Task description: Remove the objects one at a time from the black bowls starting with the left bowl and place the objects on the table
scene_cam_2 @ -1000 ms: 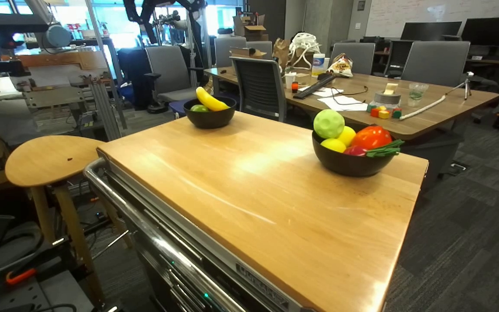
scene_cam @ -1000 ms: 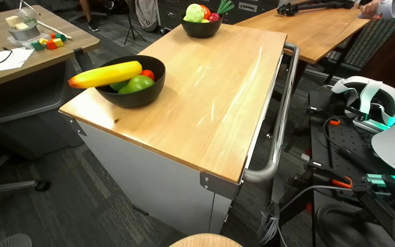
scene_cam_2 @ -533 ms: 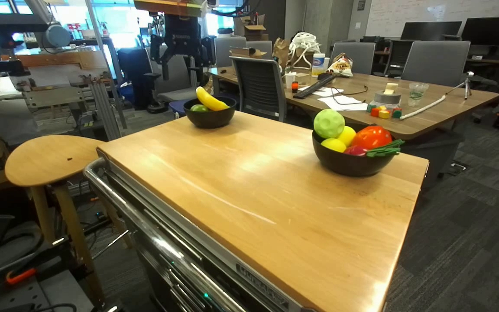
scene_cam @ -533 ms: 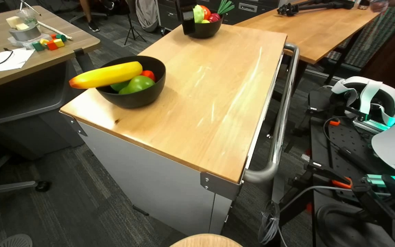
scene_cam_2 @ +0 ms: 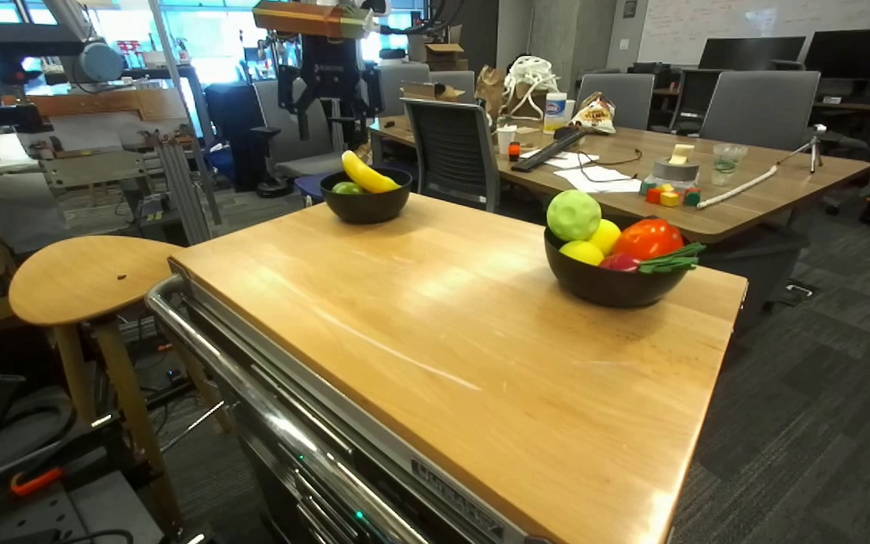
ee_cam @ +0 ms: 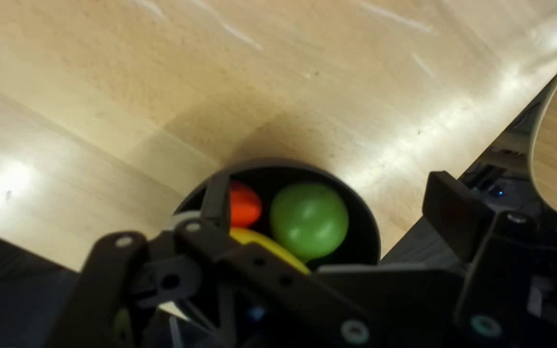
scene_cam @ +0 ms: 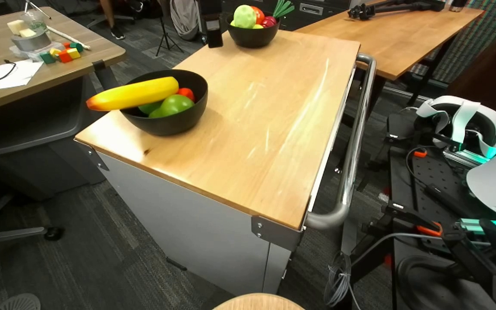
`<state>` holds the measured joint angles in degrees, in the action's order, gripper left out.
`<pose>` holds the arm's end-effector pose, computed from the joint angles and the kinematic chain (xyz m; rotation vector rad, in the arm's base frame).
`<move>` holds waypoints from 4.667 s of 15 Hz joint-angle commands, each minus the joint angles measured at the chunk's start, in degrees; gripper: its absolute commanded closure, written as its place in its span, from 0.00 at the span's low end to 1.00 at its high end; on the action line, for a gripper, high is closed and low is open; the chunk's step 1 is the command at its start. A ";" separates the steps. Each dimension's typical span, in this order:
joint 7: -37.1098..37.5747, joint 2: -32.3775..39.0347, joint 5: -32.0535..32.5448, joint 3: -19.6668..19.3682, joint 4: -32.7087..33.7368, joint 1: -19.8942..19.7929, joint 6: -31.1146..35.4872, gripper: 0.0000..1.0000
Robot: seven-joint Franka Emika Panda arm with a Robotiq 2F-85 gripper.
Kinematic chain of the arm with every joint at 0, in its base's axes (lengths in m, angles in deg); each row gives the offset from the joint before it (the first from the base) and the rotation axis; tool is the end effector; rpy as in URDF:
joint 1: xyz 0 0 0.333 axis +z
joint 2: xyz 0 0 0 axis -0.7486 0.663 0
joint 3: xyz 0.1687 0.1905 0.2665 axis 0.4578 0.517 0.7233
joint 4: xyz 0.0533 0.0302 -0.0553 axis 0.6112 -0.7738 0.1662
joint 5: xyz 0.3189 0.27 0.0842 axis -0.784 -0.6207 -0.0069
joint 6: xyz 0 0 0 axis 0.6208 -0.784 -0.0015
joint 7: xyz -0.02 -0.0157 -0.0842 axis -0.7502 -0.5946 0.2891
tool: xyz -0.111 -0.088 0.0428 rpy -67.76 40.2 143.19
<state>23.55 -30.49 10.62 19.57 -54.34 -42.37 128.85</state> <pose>0.6477 0.1290 0.4248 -2.9763 -0.9662 0.0691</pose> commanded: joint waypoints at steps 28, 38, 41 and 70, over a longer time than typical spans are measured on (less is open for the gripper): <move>-14.40 8.26 8.64 5.41 1.65 -0.30 19.94 0.00; -13.99 14.77 8.77 5.17 10.42 1.23 14.23 0.29; -13.57 16.24 9.04 4.90 12.01 1.41 13.18 0.54; -19.93 -4.51 17.85 3.87 -10.42 0.86 32.57 0.42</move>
<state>3.96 -35.41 28.09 24.43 -64.69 -40.71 152.26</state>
